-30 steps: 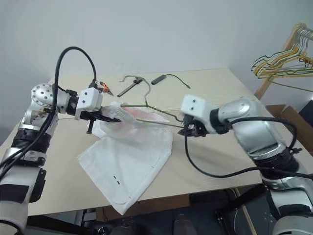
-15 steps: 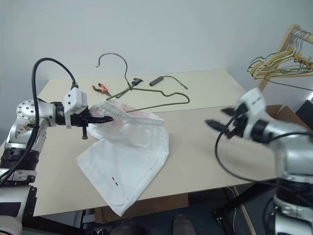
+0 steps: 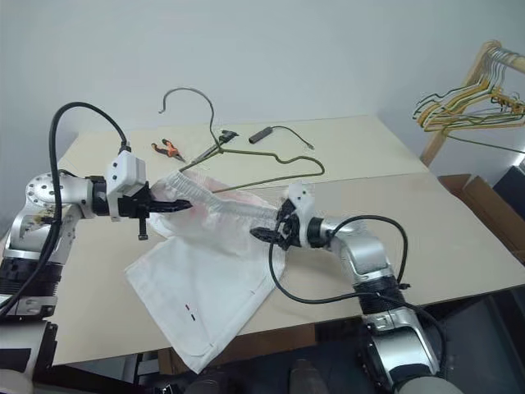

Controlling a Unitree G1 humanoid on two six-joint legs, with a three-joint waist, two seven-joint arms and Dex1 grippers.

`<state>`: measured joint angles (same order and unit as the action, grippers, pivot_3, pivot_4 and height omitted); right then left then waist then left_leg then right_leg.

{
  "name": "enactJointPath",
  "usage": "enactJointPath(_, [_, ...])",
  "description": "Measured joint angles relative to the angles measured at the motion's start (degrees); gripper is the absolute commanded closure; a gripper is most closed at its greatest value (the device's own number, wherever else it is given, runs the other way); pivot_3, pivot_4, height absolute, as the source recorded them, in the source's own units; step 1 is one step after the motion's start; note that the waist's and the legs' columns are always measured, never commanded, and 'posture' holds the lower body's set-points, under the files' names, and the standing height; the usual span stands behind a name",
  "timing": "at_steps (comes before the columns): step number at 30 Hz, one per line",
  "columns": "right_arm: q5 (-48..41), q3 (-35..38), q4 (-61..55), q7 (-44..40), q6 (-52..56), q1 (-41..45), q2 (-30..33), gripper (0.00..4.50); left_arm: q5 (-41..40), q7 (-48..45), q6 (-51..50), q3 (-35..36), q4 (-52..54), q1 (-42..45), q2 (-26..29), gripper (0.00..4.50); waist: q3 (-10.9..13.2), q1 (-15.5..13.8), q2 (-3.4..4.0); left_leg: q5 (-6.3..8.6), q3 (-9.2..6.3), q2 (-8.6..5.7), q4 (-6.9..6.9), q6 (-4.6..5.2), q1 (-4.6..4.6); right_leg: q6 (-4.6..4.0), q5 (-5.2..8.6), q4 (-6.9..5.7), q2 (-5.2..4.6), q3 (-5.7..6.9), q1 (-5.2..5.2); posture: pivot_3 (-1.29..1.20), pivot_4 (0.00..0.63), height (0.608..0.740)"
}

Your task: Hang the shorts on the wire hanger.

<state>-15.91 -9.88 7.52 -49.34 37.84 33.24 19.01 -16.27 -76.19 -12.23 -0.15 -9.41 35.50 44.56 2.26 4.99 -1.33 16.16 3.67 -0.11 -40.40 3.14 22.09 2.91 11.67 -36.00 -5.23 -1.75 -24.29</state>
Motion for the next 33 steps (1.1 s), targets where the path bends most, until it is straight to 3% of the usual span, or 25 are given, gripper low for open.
enactJointPath(3, [-0.75, 0.81, 0.13, -0.02, 0.91, -0.11, 0.31, 2.84, -0.11, 0.0, -0.28, 0.03, 0.02, -0.02, 0.28, 4.5, 0.0, -0.16, 0.0, 0.0, 0.0, 0.01, 0.0, 0.0, -0.01, 0.01, -0.01, 0.01, 0.02, 0.0, 0.0, -0.05, 0.0, 0.74])
enactJointPath(8, [-3.46, 4.62, 0.12, 0.36, 2.37, -0.75, 1.6, 4.46, -0.51, -0.71, -0.16, 0.01, 0.02, -0.26, 0.88, 4.5, 0.0, -0.13, 0.0, 0.0, 0.0, 0.01, 0.0, 0.0, -0.03, 0.01, -0.01, 0.01, 0.03, -0.01, 0.0, -0.06, 0.0, 0.74])
enactJointPath(22, [-4.65, 10.54, -5.91, 3.79, -1.61, -4.99, 10.55, 4.46, 2.91, -5.63, 6.08, -2.3, -6.78, -0.34, 4.97, 4.5, 0.01, 0.42, 0.01, 0.0, 0.04, 0.02, 0.01, 0.0, -0.04, 0.01, 0.0, 0.04, 0.05, -0.02, 0.02, -0.09, 0.0, 0.74])
enactJointPath(33, [-5.76, 11.14, -9.26, 3.8, -3.09, -5.74, 12.57, 4.46, 4.77, -3.85, 7.0, -3.3, -9.3, -0.32, 4.92, 4.5, 0.01, 0.6, 0.01, 0.01, 0.05, 0.02, 0.01, 0.01, -0.03, 0.02, 0.0, 0.04, 0.04, -0.05, 0.0, -0.1, 0.0, 0.74])
